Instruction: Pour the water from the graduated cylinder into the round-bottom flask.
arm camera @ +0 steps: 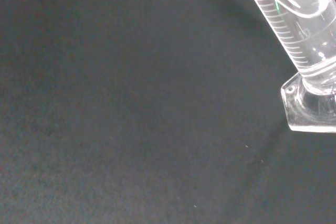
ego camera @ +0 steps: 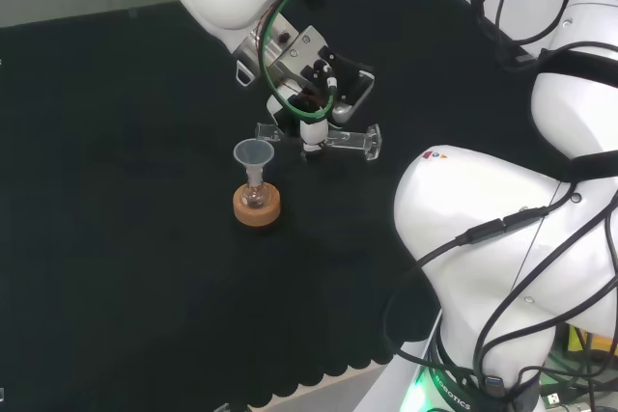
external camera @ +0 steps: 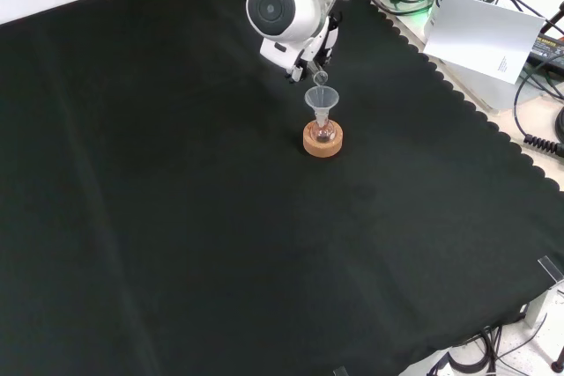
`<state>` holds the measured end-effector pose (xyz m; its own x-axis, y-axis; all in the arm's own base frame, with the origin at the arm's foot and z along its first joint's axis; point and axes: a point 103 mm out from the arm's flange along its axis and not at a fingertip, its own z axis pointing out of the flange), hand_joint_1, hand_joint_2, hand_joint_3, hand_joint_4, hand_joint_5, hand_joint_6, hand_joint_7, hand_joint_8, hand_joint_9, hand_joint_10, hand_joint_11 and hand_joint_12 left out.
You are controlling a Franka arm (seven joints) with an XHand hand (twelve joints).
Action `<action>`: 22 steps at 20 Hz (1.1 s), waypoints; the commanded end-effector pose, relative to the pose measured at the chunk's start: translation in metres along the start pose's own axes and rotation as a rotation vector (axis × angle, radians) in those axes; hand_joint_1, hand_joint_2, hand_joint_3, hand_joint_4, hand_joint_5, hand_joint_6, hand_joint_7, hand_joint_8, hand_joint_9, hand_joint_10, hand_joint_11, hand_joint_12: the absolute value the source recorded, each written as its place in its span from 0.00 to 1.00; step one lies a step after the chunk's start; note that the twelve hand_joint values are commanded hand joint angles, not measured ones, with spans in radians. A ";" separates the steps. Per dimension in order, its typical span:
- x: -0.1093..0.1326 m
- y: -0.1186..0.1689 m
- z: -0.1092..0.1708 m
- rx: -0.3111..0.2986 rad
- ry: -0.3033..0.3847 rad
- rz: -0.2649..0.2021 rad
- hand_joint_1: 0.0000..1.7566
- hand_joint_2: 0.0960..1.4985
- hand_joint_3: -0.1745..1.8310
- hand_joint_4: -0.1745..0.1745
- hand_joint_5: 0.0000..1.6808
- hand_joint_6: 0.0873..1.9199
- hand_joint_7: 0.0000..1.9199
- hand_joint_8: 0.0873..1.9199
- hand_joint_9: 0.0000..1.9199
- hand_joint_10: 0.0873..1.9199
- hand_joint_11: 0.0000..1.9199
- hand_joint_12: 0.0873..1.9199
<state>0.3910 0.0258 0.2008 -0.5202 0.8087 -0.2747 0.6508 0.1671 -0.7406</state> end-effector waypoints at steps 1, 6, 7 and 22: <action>-0.003 -0.002 0.000 0.047 -0.013 0.013 0.72 0.72 0.09 0.00 0.58 0.50 0.52 0.49 0.74 0.00 0.67 0.34; -0.001 -0.004 0.002 0.079 -0.021 -0.019 0.72 0.72 0.09 0.00 0.58 0.50 0.52 0.49 0.74 0.00 0.67 0.34; 0.000 -0.005 0.002 0.083 -0.024 -0.022 0.72 0.72 0.09 0.00 0.58 0.50 0.52 0.49 0.74 0.00 0.67 0.34; 0.012 -0.007 -0.002 0.164 -0.096 0.019 0.72 0.72 0.09 0.00 0.58 0.50 0.52 0.49 0.74 0.00 0.67 0.34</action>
<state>0.3814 0.0363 0.2042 -0.5743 0.7567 -0.3125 0.5753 0.1014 -0.8116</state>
